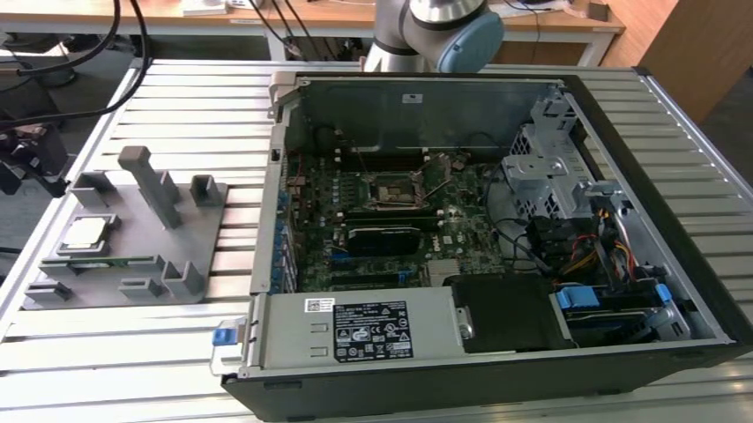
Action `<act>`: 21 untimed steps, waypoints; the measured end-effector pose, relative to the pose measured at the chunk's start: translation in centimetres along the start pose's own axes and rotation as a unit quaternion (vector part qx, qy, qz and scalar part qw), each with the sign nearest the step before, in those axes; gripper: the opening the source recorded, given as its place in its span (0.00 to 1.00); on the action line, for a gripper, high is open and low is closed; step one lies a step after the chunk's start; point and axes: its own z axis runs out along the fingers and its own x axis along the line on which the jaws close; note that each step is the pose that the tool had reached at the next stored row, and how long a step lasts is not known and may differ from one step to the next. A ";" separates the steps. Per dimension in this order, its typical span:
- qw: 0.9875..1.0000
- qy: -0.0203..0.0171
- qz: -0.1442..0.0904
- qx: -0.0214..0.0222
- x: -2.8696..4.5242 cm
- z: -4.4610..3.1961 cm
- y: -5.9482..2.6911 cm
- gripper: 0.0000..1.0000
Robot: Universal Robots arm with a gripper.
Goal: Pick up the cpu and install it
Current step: 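Pick up the cpu and move it towards the insertion slot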
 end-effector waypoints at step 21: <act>1.000 0.001 -0.019 0.000 -0.04 2.58 -0.11 0.59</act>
